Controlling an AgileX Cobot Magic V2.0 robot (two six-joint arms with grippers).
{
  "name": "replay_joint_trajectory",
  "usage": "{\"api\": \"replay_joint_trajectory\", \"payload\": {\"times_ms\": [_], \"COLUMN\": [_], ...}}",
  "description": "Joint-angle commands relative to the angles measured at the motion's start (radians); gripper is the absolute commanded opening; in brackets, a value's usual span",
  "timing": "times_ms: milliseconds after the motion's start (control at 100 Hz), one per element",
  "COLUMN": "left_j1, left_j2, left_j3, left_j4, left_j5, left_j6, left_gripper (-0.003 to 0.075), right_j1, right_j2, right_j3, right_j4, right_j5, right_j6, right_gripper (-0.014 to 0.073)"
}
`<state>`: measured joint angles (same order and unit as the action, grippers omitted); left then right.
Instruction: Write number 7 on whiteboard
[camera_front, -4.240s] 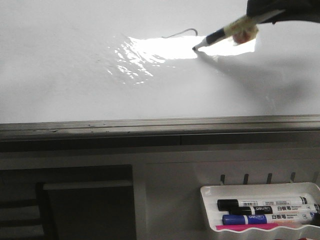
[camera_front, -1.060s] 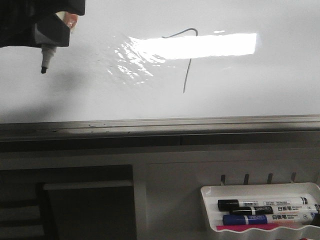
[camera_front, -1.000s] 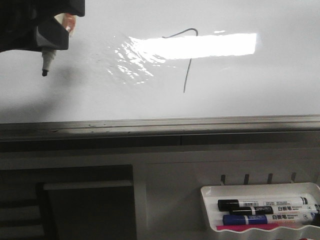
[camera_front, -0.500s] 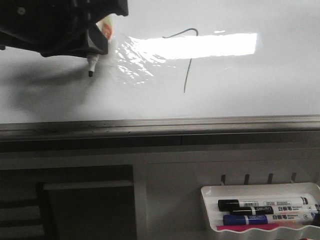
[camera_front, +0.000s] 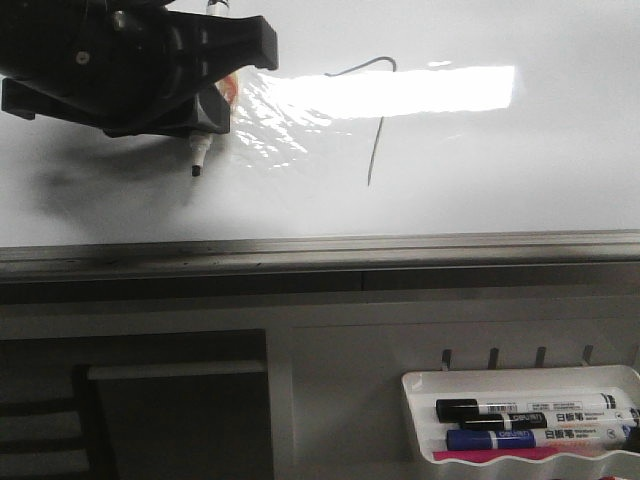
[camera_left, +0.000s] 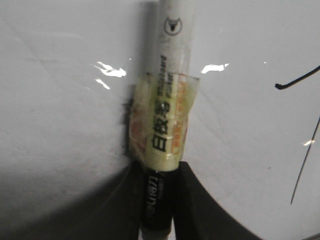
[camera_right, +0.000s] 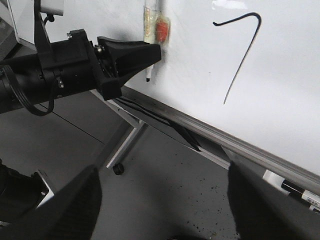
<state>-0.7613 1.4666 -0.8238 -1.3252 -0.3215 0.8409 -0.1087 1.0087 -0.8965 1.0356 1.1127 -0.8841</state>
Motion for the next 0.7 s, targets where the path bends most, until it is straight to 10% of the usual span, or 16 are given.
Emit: {"api": "replay_joint_trajectory", "payload": {"times_ms": [0, 270, 690], "left_j1": [0.001, 0.001, 0.001], "left_j2": [-0.025, -0.056, -0.395], "left_j3": [-0.032, -0.032, 0.075], "left_j4": [0.022, 0.038, 0.032], "left_j5": [-0.048, -0.044, -0.036], "left_j6": [-0.010, 0.017, 0.260], "left_gripper": [0.0097, 0.0595, 0.0535], "right_j1": [-0.009, 0.003, 0.013], "right_j2": [-0.016, -0.016, -0.019], "right_j3": [-0.025, -0.025, -0.025], "right_j4": [0.067, 0.085, 0.143], "right_j5": [-0.012, -0.011, -0.062], "right_j6": [-0.002, -0.002, -0.017], "right_gripper": [0.0469, 0.0469, 0.0423]}}
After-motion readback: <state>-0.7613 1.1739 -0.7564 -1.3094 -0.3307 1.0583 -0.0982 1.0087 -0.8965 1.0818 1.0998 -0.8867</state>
